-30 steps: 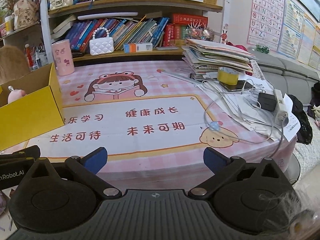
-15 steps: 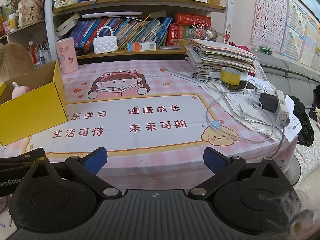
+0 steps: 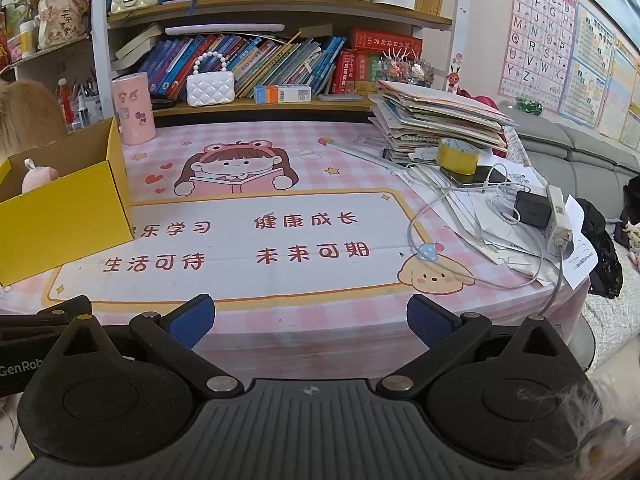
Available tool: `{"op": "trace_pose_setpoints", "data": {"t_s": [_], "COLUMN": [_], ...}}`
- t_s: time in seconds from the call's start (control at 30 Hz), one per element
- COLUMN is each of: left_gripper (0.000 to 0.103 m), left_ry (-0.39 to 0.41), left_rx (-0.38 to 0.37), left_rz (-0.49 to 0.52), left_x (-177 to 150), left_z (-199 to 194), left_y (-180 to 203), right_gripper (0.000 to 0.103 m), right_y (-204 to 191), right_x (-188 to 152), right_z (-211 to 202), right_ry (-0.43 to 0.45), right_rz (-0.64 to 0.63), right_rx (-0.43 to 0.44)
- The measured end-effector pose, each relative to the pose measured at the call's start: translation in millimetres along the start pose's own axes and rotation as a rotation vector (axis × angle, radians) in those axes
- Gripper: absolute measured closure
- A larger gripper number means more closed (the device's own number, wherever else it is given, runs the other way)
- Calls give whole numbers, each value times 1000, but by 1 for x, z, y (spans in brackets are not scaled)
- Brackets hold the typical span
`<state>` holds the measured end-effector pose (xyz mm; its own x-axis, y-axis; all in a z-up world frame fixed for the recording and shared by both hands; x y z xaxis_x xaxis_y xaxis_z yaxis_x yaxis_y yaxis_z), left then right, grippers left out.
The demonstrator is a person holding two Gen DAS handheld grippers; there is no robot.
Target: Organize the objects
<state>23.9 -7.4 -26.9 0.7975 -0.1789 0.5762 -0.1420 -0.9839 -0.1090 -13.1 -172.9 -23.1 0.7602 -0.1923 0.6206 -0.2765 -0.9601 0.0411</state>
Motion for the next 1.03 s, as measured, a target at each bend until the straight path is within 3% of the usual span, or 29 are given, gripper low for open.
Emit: {"op": "trace_pose_setpoints", "data": {"t_s": [1.03], "left_gripper": [3], "left_ry": [-58], "left_rx": [-6], "left_rz": [-77], "left_x": [7], "left_z": [17], "left_y": [-5], "right_gripper": [0], "right_y": [-6], "right_x": [18], "right_z": [16], "right_ry": [-20], "right_rz": [-51], "right_rx": [3]}}
Point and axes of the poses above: each gripper's, at about its wrist camera, not at the fingertips, and z roughly the way its jaws point, y to its right, x to its top, the point moved 4 cm from there along z, roughly the way its jaws point, and after that the axes turned 13 degrees about -y, right-handed, at the moved point
